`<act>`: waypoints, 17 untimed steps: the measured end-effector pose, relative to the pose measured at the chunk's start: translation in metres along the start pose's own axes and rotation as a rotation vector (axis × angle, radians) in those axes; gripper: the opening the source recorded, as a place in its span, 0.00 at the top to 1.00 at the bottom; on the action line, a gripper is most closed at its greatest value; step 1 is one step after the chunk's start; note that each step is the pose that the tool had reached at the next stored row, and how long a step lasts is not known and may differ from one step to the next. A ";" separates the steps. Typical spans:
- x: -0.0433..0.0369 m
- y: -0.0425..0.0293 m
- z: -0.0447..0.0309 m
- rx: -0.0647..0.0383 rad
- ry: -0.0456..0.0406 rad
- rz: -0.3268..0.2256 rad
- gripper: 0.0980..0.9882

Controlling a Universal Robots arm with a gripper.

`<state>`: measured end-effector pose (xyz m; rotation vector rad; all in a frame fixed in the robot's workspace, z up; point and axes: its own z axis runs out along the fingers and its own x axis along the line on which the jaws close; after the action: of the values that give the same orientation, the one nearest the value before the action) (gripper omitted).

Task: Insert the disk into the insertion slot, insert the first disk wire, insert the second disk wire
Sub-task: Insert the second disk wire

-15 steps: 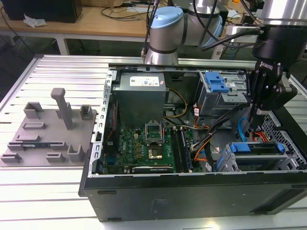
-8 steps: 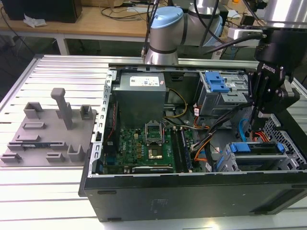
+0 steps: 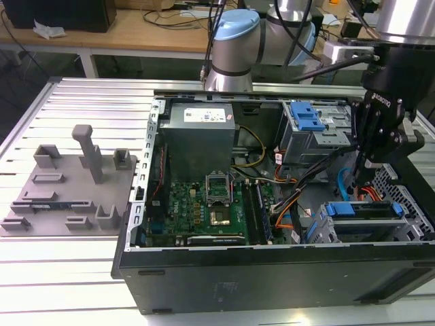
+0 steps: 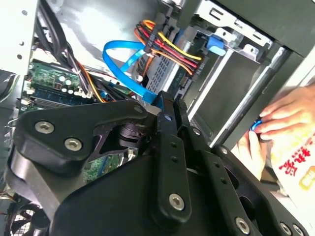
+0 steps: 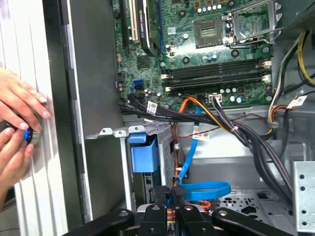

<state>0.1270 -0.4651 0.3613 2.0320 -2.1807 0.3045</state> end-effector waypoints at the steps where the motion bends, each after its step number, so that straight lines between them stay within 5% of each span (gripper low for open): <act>1: 0.0002 0.0004 0.0000 0.001 -0.0078 -0.005 0.93; 3: 0.0007 0.0007 0.0002 0.003 -0.0201 -0.016 0.93; 12: 0.0174 -0.0019 0.0045 0.003 -0.0407 -0.020 0.93; 17: 0.0244 -0.0048 0.0065 0.002 -0.0967 -0.019 0.93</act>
<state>0.1302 -0.4906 0.3612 2.1093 -2.2149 0.2098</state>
